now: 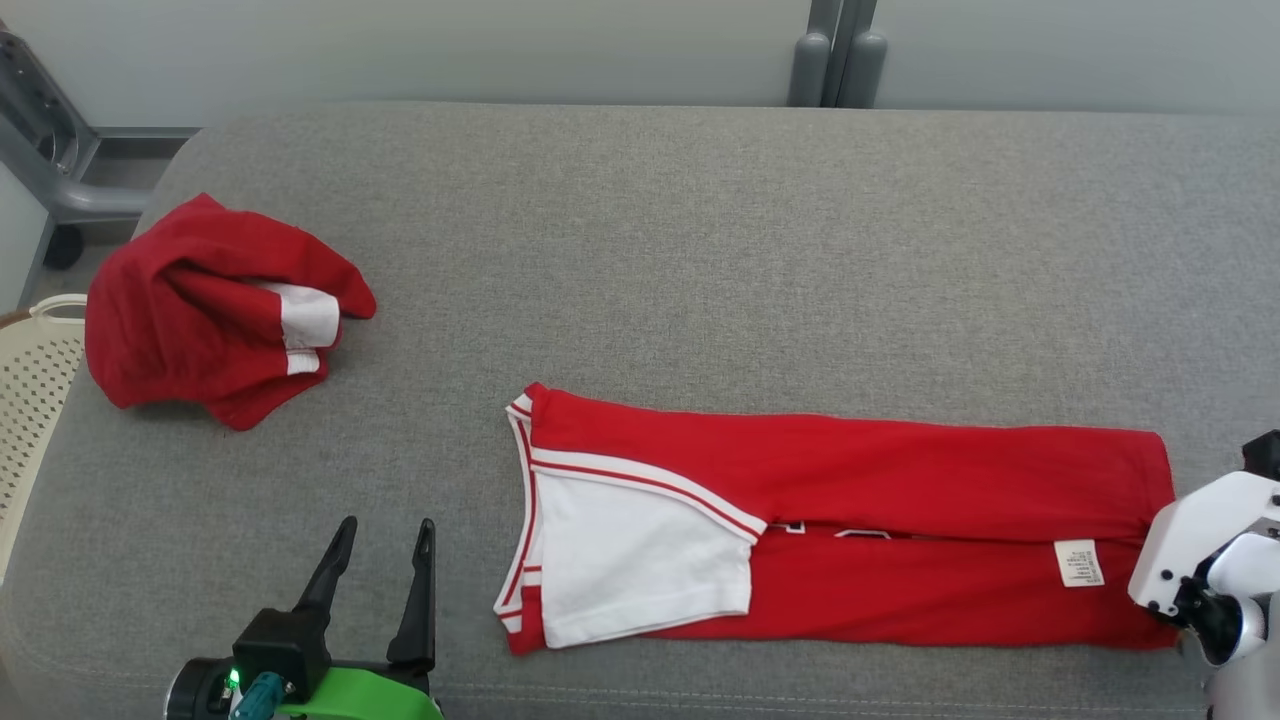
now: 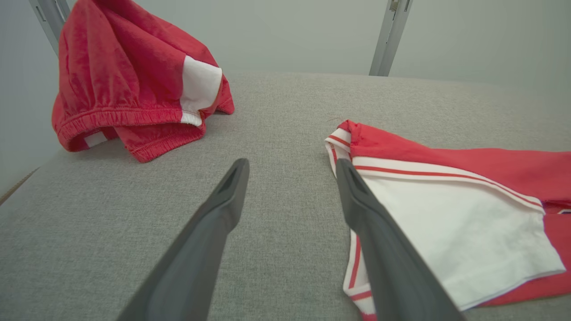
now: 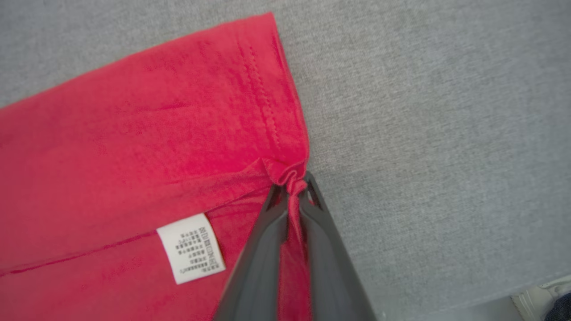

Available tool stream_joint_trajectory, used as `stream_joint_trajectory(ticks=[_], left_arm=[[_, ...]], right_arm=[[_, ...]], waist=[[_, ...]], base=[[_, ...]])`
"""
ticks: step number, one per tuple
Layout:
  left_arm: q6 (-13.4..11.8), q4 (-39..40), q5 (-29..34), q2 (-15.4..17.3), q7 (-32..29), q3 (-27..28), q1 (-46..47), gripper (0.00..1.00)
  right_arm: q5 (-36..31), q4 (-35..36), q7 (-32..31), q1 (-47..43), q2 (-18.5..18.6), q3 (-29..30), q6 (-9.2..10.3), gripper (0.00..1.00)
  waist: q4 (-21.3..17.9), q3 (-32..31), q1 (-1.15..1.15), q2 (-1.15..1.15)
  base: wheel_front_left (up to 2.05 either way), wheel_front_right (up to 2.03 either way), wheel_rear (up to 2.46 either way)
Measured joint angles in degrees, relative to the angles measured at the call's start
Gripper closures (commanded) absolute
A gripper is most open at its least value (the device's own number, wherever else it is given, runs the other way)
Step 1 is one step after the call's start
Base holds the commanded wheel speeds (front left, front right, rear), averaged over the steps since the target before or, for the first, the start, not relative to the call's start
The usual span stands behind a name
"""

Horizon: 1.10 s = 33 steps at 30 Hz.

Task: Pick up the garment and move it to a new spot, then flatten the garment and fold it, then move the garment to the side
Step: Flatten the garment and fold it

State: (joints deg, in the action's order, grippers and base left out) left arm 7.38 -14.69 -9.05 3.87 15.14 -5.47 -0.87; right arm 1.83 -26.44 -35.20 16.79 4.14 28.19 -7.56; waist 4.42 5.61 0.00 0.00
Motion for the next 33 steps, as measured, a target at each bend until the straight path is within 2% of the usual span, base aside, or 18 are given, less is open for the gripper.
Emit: stream_joint_trajectory(ticks=[11,18,25,33], left_arm=[[0.0,-0.1,0.0,0.0,0.0,0.0,-0.9,0.0],[0.0,-0.2,0.0,0.2,0.0,-0.3,-2.0,0.0],[0.0,-0.5,0.0,0.2,0.0,-0.5,-3.0,0.0],[0.0,-0.7,-0.1,0.2,0.0,-0.7,-3.4,0.0]], right_arm=[[-2.7,7.5,-2.1,0.4,2.1,9.8,0.02,1.0],[-3.2,12.0,-4.7,-0.5,3.0,11.6,0.02,1.0],[1.0,16.2,-8.8,-3.0,1.6,5.9,0.05,1.0],[5.1,21.7,-13.4,-5.4,-0.1,-7.9,0.07,1.0]], waist=[[-0.8,-1.8,0.0,0.0],[-1.3,-3.7,0.0,0.0],[-1.5,-5.4,0.0,0.0],[-1.8,-6.7,0.0,0.0]], base=[[0.0,0.0,0.0],[0.0,0.0,0.0],[0.0,0.0,0.0],[0.0,0.0,0.0]])
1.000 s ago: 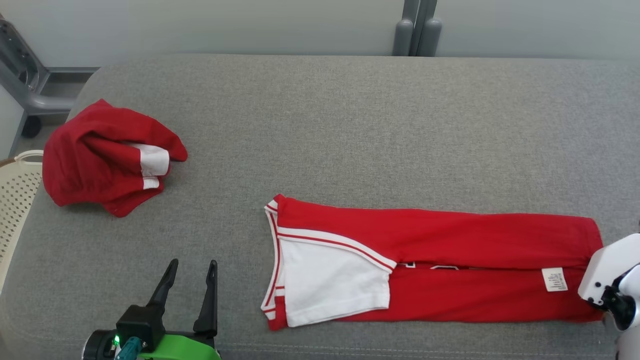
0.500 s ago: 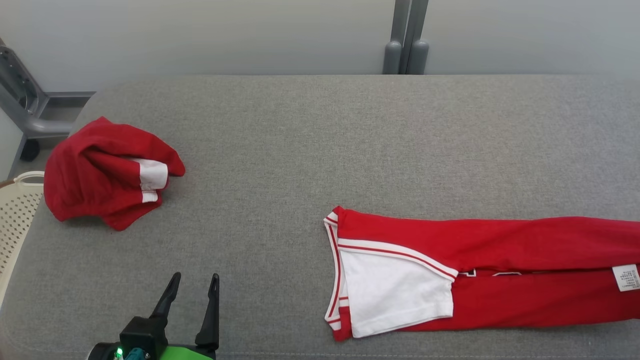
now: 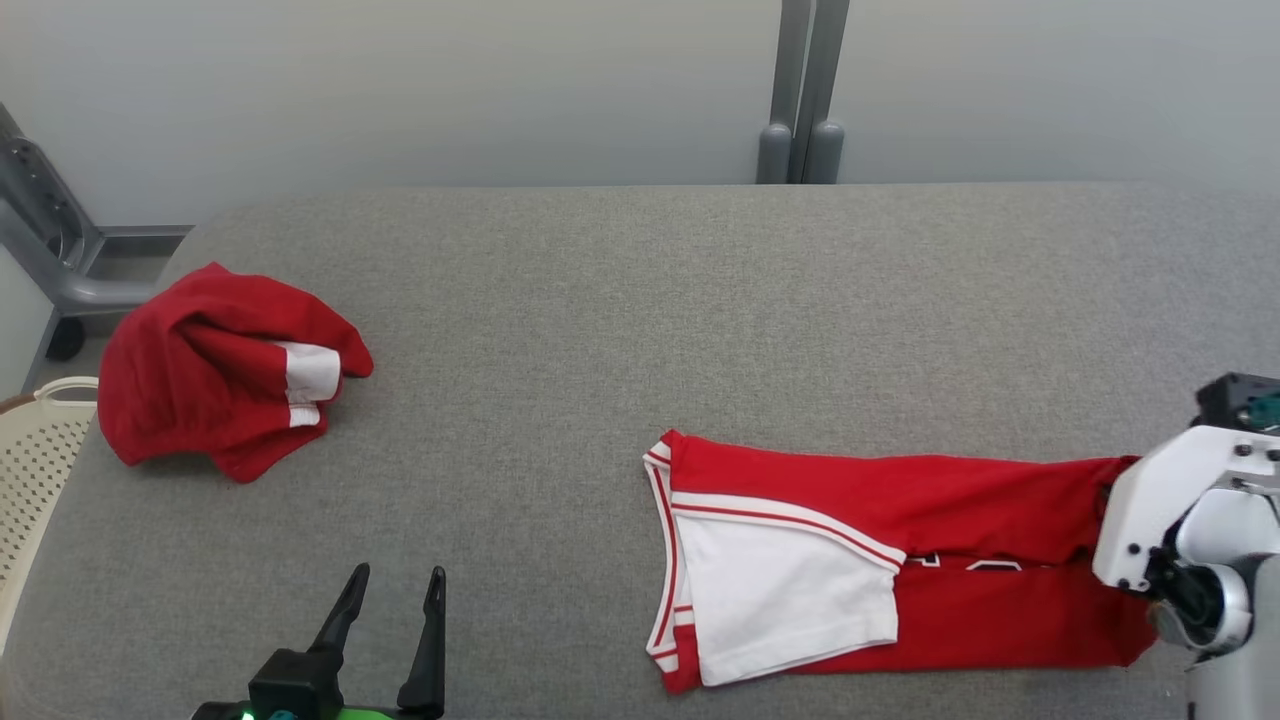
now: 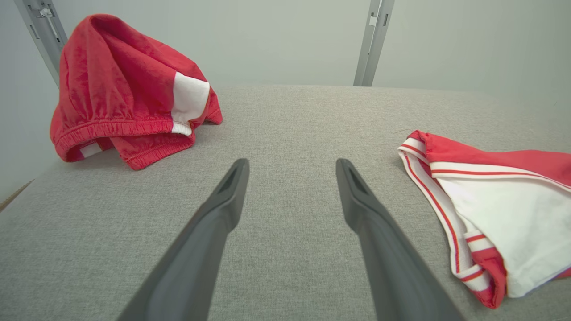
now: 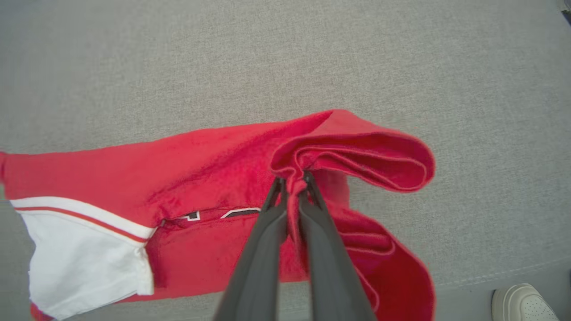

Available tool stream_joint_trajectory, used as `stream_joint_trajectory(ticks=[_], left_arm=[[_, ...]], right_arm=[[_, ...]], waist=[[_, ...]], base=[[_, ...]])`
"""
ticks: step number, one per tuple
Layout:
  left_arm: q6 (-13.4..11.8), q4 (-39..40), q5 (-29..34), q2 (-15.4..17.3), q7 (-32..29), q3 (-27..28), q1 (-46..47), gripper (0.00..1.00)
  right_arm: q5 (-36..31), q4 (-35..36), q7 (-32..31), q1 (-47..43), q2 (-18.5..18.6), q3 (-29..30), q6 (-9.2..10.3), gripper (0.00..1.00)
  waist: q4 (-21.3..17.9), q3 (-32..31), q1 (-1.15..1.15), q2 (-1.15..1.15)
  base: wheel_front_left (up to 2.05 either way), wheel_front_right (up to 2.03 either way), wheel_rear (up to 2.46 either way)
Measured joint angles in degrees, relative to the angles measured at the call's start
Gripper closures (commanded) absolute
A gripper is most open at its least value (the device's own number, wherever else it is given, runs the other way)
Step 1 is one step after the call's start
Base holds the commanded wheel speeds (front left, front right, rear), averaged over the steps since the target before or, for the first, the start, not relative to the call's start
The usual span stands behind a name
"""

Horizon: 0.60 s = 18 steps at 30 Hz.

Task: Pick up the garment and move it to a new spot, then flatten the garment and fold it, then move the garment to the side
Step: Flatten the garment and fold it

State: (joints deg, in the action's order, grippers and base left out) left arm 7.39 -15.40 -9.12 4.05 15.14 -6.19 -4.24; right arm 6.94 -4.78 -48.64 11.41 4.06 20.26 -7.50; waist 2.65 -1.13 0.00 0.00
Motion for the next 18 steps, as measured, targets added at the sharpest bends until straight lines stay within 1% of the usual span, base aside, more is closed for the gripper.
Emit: stream_joint_trajectory(ticks=[3,4,8,13,18], left_arm=[[0.0,-0.1,0.0,0.0,0.0,-0.4,0.0,0.0],[0.0,-0.1,0.0,0.0,0.0,-0.8,0.0,0.0],[0.0,-0.2,0.0,0.0,0.0,-1.5,0.3,0.0],[0.0,-0.4,-0.1,0.2,0.0,-2.3,0.8,0.0],[0.0,-0.7,-0.2,0.3,0.0,-3.2,0.8,0.0]], right_arm=[[1.1,-0.9,-0.6,0.2,-0.4,-5.1,0.0,1.0],[1.9,-2.5,-0.6,1.1,-0.6,-8.4,0.0,1.0],[3.8,-7.1,-0.2,3.5,-1.1,-14.4,0.0,1.0],[7.5,-13.0,1.6,6.3,-1.2,-20.5,0.0,1.0],[10.7,-18.0,3.5,8.4,-1.2,-25.2,0.0,1.0]], waist=[[0.2,-0.1,0.0,0.0],[0.5,-0.1,0.0,0.0],[1.6,0.0,0.0,0.0],[3.7,0.0,0.0,0.0],[6.3,0.0,0.0,0.0]], base=[[0.0,0.0,0.0],[0.0,0.0,0.0],[0.0,0.0,0.0],[0.0,0.0,0.0],[0.0,0.0,0.0]])
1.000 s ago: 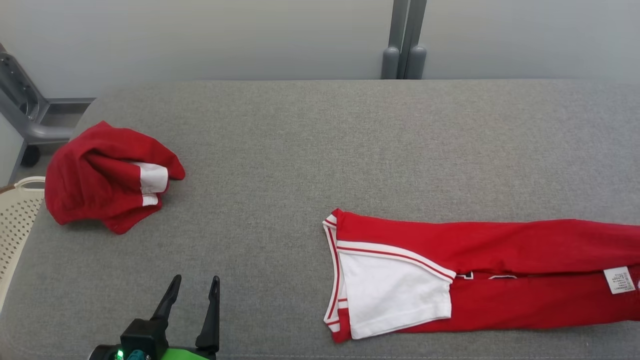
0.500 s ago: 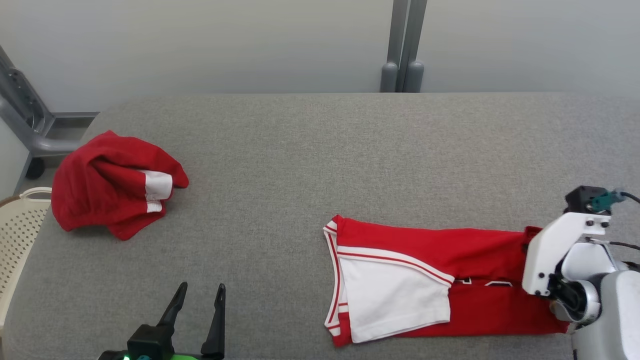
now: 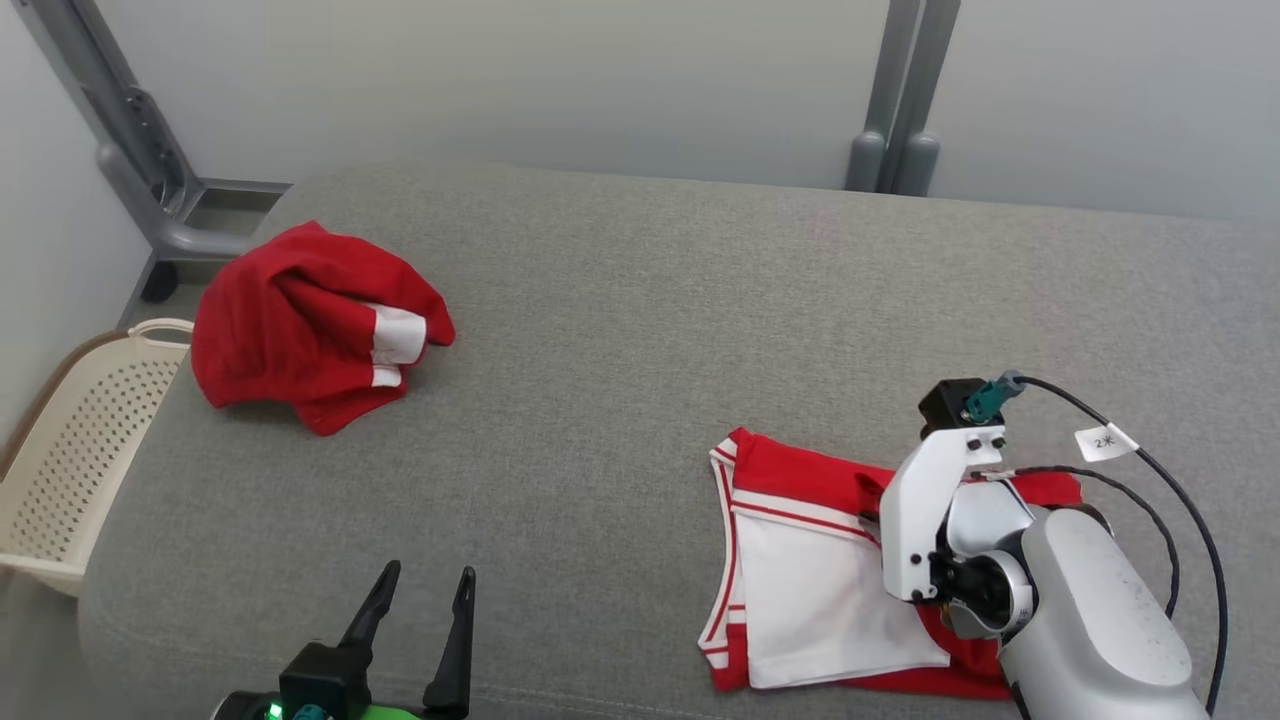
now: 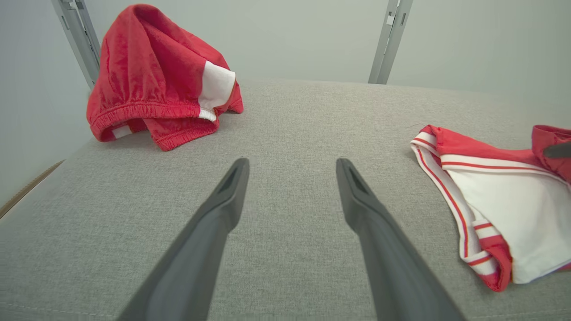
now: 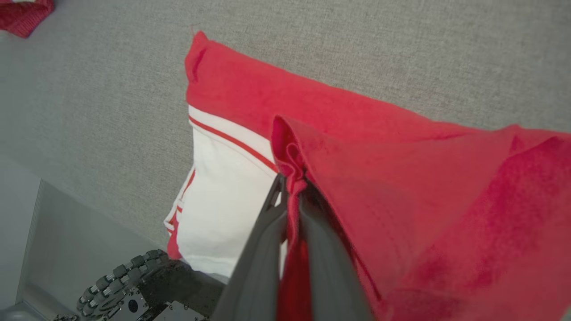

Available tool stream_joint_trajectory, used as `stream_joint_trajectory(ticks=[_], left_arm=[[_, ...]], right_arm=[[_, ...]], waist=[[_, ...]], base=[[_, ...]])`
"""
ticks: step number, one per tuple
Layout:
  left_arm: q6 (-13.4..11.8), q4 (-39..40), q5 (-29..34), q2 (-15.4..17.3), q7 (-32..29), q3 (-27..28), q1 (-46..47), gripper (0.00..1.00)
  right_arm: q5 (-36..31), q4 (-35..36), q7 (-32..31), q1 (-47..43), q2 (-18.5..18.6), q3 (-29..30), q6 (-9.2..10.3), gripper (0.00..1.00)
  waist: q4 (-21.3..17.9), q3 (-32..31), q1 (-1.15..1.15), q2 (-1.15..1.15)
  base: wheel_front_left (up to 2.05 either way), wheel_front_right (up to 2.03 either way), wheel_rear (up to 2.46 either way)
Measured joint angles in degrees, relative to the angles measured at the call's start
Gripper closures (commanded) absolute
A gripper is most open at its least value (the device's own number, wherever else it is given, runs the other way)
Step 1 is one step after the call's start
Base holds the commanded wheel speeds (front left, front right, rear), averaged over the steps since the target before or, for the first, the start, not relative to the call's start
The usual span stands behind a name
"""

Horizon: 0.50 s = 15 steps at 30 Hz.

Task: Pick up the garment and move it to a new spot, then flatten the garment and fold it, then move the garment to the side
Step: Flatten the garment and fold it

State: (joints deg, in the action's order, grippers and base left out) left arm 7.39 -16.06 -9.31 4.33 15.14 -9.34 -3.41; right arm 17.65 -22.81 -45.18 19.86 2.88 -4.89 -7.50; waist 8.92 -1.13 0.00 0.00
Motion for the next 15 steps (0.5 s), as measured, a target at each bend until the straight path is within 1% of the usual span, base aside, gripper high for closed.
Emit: stream_joint_trajectory(ticks=[9,15], left_arm=[[0.0,-0.6,-0.3,0.0,0.0,-1.1,0.5,0.0],[0.0,-0.7,-0.5,-0.1,0.0,-1.1,0.5,0.0]], right_arm=[[3.0,-6.4,2.3,2.4,0.0,-5.3,0.01,1.0],[4.4,-8.6,3.6,3.2,0.0,-7.3,0.01,1.0]], waist=[[4.3,0.4,0.0,0.0],[5.9,0.8,0.0,0.0]], base=[[0.0,0.0,0.0],[0.0,0.0,0.0]])
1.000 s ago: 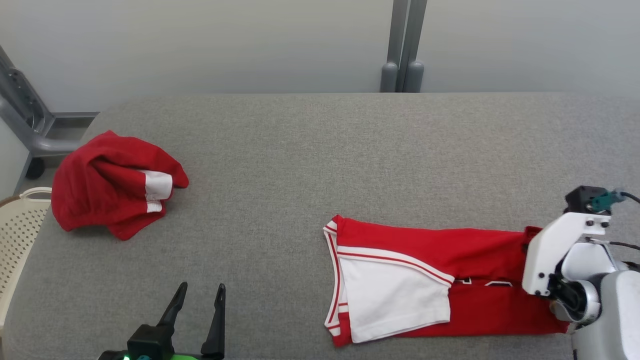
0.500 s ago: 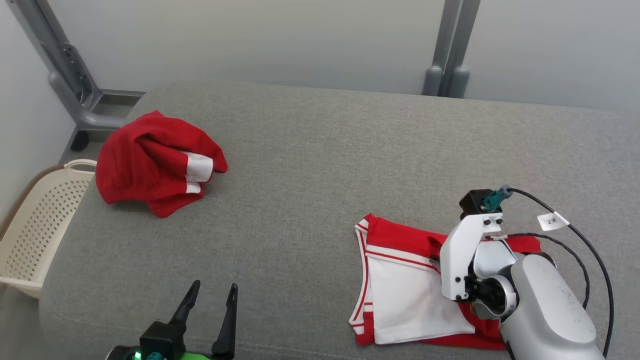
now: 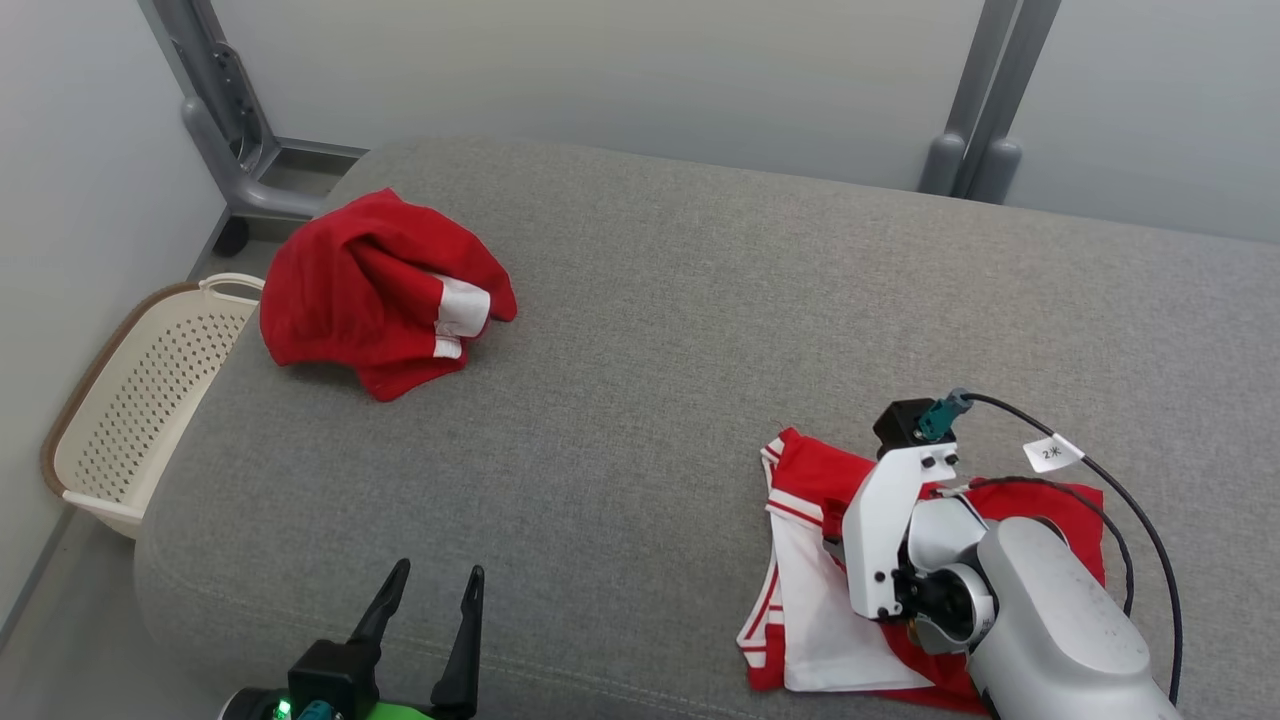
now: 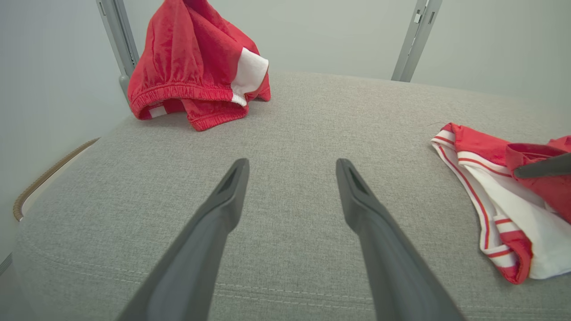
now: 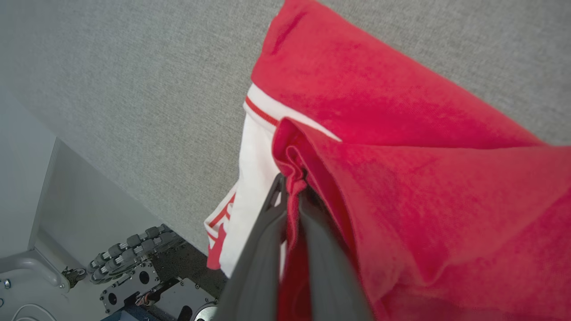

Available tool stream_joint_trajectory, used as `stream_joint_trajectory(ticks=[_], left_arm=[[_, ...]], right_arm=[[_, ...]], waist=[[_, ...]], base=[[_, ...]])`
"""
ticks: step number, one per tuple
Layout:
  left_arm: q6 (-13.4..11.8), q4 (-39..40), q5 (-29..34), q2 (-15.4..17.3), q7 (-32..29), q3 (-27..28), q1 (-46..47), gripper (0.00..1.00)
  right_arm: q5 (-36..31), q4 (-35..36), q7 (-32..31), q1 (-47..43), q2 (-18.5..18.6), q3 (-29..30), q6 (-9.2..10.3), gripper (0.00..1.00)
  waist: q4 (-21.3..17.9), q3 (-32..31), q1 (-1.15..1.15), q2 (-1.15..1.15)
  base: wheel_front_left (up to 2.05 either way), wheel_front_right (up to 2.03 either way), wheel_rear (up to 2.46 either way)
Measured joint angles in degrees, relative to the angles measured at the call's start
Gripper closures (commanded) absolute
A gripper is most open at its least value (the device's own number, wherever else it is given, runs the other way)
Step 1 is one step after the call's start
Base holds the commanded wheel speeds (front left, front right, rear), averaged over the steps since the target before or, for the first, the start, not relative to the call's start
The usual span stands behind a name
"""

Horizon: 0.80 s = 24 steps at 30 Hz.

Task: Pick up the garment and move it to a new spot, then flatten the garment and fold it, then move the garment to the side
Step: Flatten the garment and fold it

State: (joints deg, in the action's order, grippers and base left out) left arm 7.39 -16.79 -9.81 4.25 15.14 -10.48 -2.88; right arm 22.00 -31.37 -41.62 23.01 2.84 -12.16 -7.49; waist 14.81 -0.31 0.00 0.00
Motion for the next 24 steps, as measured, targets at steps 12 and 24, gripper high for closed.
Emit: stream_joint_trajectory(ticks=[12,24], left_arm=[[0.0,-0.2,-0.1,-0.1,0.0,0.8,0.0,0.0],[0.0,0.1,0.3,-0.4,0.0,2.0,-0.7,0.0]], right_arm=[[3.4,0.6,2.2,0.8,-0.1,-0.3,-0.01,0.0],[0.4,13.8,1.4,-2.2,0.6,9.7,0.0,0.0]], waist=[[-0.6,-0.2,0.0,0.0],[-3.7,-1.8,0.0,0.0]], base=[[0.0,0.0,0.0],[0.0,0.0,0.0]])
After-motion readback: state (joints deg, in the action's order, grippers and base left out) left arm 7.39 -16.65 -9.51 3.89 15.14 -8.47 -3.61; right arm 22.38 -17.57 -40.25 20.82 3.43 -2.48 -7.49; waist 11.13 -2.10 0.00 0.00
